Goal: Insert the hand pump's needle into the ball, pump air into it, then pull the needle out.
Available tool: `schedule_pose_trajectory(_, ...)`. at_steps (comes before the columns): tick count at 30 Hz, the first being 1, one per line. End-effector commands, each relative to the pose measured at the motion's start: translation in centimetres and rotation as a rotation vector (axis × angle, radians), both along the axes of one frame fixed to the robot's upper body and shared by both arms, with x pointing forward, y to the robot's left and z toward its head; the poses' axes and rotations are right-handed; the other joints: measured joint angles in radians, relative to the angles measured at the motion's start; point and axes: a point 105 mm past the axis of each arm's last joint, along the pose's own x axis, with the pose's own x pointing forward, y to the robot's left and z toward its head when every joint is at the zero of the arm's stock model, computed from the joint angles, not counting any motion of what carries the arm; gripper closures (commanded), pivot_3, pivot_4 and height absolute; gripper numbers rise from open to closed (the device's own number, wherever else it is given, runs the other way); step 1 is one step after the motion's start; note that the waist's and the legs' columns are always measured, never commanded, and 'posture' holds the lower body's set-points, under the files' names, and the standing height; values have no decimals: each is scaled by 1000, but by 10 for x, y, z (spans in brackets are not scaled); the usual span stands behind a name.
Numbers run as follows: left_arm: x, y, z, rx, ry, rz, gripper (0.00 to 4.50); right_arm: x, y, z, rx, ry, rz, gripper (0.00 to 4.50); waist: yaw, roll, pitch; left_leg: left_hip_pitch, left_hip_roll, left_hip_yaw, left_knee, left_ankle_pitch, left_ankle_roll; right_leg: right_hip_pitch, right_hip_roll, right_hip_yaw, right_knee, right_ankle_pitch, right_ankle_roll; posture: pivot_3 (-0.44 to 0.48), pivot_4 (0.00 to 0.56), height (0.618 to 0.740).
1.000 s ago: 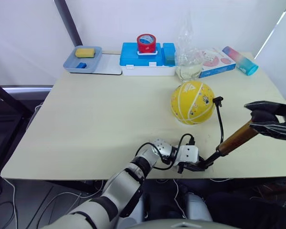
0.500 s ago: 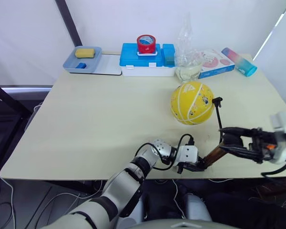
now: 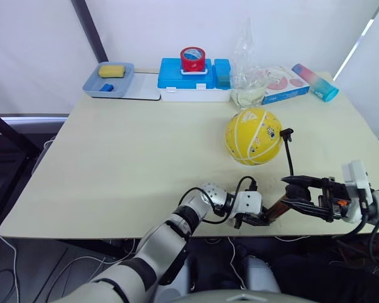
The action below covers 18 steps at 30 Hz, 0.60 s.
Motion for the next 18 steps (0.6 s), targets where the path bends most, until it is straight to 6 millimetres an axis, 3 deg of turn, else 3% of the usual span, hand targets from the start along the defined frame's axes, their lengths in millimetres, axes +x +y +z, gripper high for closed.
schedule_pose_trajectory(1, -1, 6, -4, 30, 47, -4, 3404, 16, -16, 13, -48, -76, -133, 2459, 0, 2, 1, 0, 0, 0, 0, 0, 0, 0, 0, 0, 0, 0, 0, 0, 150, 739)
schedule_pose_trajectory(2, 1, 5, -2, 19, 51, 6, 2604, 16, -16, 16, -43, -82, -130, 2459, 0, 2, 1, 0, 0, 0, 0, 0, 0, 0, 0, 0, 0, 0, 0, 0, 150, 739)
schedule_pose_trajectory(5, 4, 7, 4, -5, 60, 9, 1698, 18, -15, 23, -35, -93, -127, 2459, 1, 7, 5, 0, 0, 1, 0, 0, 0, 0, 0, 0, 0, 0, 0, 0, 150, 739)
schedule_pose_trajectory(8, 7, 11, 11, -34, 67, 2, 72, 19, -14, 29, -33, -102, -119, 2459, 5, 12, 9, -1, -1, 1, 0, 0, 0, -1, -1, 0, 0, 0, 0, 0, 150, 739)
schedule_pose_trajectory(15, 16, 25, 33, -145, 65, 16, 0, 18, -11, 41, -16, -113, -100, 2460, 7, 18, 14, -13, -3, 0, 0, 4, 3, -13, -1, 0, 1, 0, -1, 0, 150, 739)
schedule_pose_trajectory(18, 18, 44, 42, -182, 46, 21, 0, 14, -7, 42, -11, -93, -67, 2460, 6, 19, 14, -14, -4, 0, 0, 4, 3, -13, -1, 0, 1, 0, -1, 0, 150, 739)
